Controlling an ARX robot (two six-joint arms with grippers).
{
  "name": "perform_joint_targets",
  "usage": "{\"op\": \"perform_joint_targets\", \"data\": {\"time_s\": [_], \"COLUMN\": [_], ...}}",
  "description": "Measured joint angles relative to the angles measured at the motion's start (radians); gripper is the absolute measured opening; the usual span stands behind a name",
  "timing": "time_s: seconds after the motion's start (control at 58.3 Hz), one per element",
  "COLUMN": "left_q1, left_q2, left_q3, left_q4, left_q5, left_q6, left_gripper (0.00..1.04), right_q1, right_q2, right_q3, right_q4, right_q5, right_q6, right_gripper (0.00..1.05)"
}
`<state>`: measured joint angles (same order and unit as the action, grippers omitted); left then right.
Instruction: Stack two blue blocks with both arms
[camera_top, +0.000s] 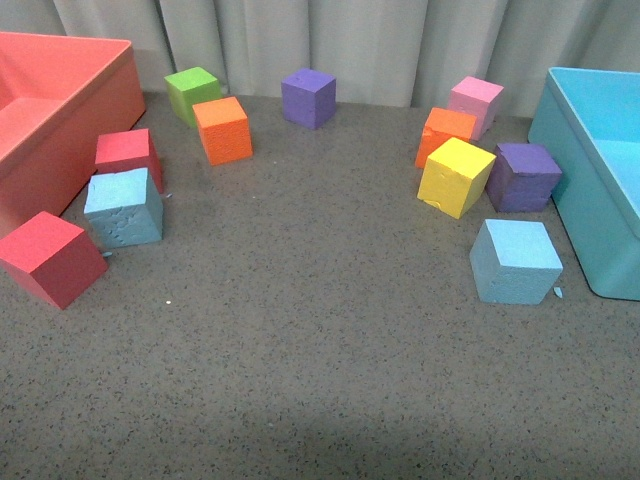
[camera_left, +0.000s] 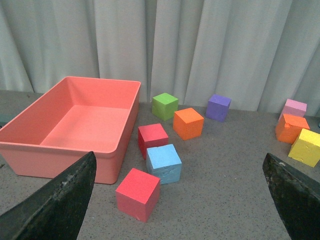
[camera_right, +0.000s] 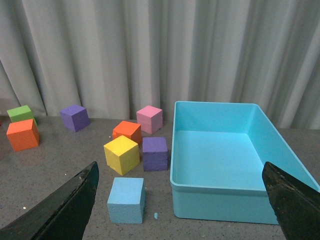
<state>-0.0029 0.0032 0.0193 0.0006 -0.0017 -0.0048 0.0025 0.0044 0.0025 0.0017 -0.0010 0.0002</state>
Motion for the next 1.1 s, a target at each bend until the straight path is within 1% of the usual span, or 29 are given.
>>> {"op": "perform_joint_targets", "data": {"time_s": [1.097], "left_q1": [0.0], "left_q2": [0.0], "left_q3": [0.0], "left_q4": [0.0], "left_q5": [0.0], "left_q6": [0.0], "left_gripper": [0.98], "right_q1": [0.0], "right_q2": [0.0], "right_q3": [0.0], "right_q4": [0.0], "right_q5": [0.0], "right_q6": [0.0], "right_gripper": [0.95]}}
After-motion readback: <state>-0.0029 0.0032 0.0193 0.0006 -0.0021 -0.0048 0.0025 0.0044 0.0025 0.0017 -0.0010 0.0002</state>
